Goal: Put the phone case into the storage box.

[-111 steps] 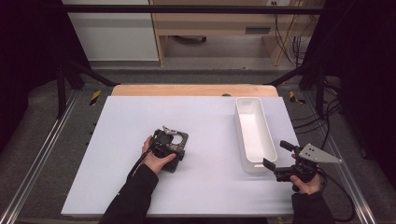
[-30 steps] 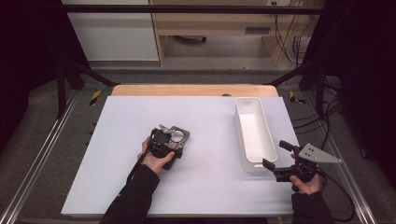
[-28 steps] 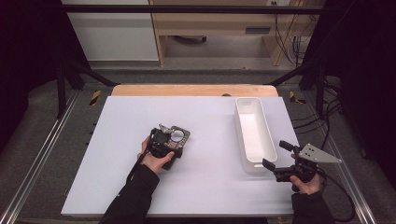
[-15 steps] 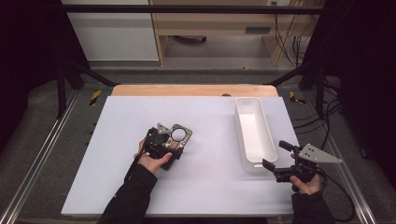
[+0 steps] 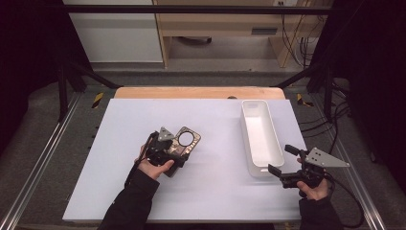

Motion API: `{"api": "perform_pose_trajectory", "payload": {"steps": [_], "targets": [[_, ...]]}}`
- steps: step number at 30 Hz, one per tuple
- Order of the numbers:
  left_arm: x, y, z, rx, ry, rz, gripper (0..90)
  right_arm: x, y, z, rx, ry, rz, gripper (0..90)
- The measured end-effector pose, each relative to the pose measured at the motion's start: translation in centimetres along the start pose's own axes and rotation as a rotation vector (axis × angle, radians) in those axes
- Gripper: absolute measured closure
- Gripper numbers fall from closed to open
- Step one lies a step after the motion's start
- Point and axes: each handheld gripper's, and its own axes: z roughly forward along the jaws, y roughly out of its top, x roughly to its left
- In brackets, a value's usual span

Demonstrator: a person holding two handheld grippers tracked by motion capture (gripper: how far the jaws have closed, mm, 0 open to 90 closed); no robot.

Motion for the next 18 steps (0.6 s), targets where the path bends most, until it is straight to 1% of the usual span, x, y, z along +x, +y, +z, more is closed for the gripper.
{"api": "perform_pose_trajectory", "payload": {"steps": [1,3,10,15,18], "targets": [[-0.1,0.0,-0.1,-0.001,-0.013,0.006,11.4,0.0,0.0,0.0,0.000,0.003,-0.002,0.3],[-0.2,0.0,-0.3,-0.011,-0.026,0.006,11.4,0.1,0.1,0.1,0.003,0.008,-0.007,0.3],[-1.1,0.2,-1.1,-0.044,-0.082,0.037,11.4,0.4,0.2,0.1,0.004,0.026,-0.016,0.3],[-2.0,0.5,-1.7,-0.061,-0.114,0.075,11.4,0.8,0.4,0.4,0.014,0.045,-0.027,0.3],[-2.6,0.7,-1.9,-0.063,-0.142,0.096,11.4,1.1,0.4,0.6,0.021,0.060,-0.037,0.3]]}}
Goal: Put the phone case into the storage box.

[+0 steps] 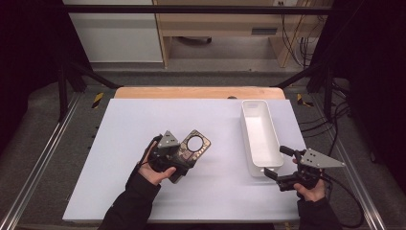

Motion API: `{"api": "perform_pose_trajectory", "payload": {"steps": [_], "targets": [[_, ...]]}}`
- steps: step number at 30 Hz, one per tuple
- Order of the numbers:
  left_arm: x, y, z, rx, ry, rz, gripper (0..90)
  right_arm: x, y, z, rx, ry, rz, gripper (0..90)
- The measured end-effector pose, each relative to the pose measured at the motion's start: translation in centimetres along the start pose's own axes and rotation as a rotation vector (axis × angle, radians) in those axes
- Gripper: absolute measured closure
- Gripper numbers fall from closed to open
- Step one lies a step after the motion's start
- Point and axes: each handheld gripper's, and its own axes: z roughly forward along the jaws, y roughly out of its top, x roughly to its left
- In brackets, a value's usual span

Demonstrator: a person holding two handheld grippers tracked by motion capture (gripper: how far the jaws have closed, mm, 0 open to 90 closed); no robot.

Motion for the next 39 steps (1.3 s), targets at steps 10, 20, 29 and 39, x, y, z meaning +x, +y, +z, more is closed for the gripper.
{"api": "perform_pose_trajectory", "payload": {"steps": [10,20,29,39], "targets": [[-1.5,0.5,-0.1,-0.005,-0.053,0.039,11.4,1.0,0.5,0.7,0.017,0.051,-0.026,0.3],[-2.6,0.7,0.5,0.007,-0.088,0.074,11.4,1.9,0.8,1.5,0.034,0.097,-0.044,0.3],[-3.3,0.9,1.0,0.016,-0.120,0.105,11.4,2.6,0.9,2.4,0.050,0.135,-0.056,0.3],[-4.0,1.0,1.3,0.022,-0.160,0.135,11.5,3.3,0.9,3.6,0.070,0.171,-0.068,0.4]]}}
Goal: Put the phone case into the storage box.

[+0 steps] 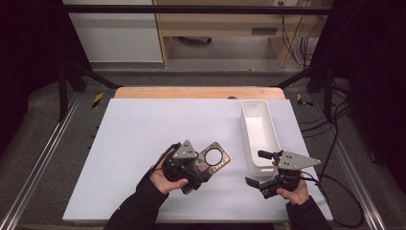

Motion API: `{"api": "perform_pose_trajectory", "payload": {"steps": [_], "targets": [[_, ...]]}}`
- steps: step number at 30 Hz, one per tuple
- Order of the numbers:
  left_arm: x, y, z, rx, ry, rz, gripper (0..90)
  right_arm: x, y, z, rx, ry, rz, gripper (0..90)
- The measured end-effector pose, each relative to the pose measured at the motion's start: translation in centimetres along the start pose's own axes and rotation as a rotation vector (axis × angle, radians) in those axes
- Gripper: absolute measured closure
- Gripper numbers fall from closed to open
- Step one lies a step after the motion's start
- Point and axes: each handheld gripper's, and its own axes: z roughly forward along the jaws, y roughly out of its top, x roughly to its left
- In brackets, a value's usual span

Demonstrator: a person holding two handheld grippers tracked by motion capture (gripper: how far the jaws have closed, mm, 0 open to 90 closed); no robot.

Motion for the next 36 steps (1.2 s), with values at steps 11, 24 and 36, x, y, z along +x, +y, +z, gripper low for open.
{"api": "perform_pose_trajectory", "payload": {"steps": [11,24,36], "targets": [[-0.7,0.1,0.6,0.012,-0.040,0.033,11.4,0.5,0.4,1.1,0.020,0.045,-0.024,0.4],[-1.1,0.0,1.1,0.026,-0.082,0.061,11.4,1.0,0.9,2.6,0.064,0.100,-0.065,1.1],[-1.4,0.0,1.0,0.028,-0.113,0.089,11.4,1.3,1.7,4.0,0.082,0.146,-0.090,1.6]]}}
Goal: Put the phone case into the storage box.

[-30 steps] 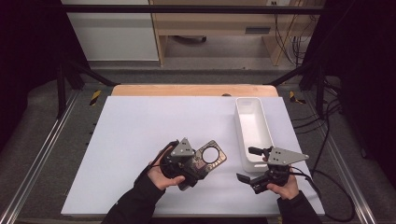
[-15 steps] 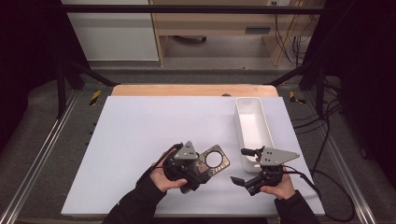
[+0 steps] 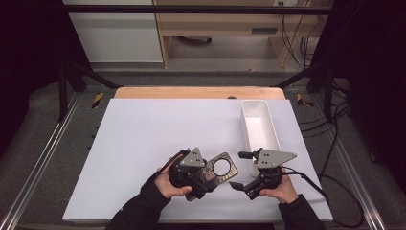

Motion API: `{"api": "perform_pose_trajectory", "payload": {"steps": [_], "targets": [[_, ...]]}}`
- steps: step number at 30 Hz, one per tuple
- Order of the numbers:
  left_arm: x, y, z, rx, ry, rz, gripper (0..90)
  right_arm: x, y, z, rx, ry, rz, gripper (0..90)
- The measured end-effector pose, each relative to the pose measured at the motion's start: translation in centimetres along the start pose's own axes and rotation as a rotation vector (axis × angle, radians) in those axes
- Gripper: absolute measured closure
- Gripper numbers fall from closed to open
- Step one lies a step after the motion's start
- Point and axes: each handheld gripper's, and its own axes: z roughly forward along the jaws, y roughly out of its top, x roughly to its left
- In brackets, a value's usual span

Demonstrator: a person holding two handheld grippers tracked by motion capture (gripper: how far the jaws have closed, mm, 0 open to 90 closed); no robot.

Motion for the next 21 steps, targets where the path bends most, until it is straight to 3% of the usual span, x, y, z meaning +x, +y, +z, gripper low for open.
{"api": "perform_pose_trajectory", "payload": {"steps": [10,21], "targets": [[0.0,0.1,-0.3,-0.006,-0.018,0.014,11.5,0.1,0.4,0.5,0.020,0.028,-0.037,1.8],[-0.3,0.2,-0.4,-0.003,-0.037,0.038,11.5,-0.2,0.6,1.3,0.046,0.065,-0.045,2.5]]}}
